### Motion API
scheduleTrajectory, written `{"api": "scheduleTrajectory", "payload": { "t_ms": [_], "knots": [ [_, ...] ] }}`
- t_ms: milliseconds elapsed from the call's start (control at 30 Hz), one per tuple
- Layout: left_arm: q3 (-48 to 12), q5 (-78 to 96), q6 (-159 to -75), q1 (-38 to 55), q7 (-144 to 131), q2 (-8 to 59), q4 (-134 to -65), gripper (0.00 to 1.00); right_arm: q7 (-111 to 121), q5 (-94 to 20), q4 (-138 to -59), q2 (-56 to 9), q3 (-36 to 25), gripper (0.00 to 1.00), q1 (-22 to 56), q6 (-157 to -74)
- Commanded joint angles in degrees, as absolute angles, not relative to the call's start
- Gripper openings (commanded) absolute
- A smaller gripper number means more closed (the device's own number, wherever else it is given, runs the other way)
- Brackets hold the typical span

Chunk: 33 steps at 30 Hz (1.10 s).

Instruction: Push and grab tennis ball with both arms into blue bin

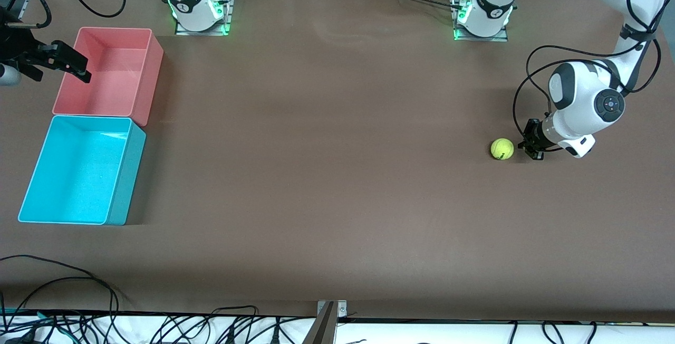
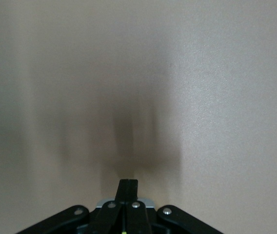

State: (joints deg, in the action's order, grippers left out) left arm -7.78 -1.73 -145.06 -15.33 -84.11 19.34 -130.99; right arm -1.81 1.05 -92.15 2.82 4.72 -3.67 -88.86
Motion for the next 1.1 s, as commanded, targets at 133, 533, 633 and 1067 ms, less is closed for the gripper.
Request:
{"api": "scheduleTrajectory", "payload": {
  "t_ms": [133, 533, 633, 1067],
  "knots": [
    [-7.73, -5.0, -148.27, -16.96, -85.52, 21.18, -131.22, 0.0, -1.67, 0.88, -92.64, 3.52, 4.92, 1.0, -4.13, -88.59],
    [-7.65, -11.95, -148.8, -21.97, -85.43, 21.53, -130.69, 0.0, -1.67, 0.88, -92.64, 3.52, 4.92, 1.0, -4.22, -88.59],
    [-7.73, -13.62, -148.71, -22.85, -85.43, 21.53, -130.69, 0.0, -1.67, 0.88, -92.72, 3.52, 4.92, 1.0, -4.22, -88.59],
    [-8.96, -13.71, -148.54, -14.95, -99.47, 21.53, -132.1, 0.0, -1.67, 0.88, -92.72, 3.52, 4.83, 1.0, -4.22, -88.59]
  ]
}}
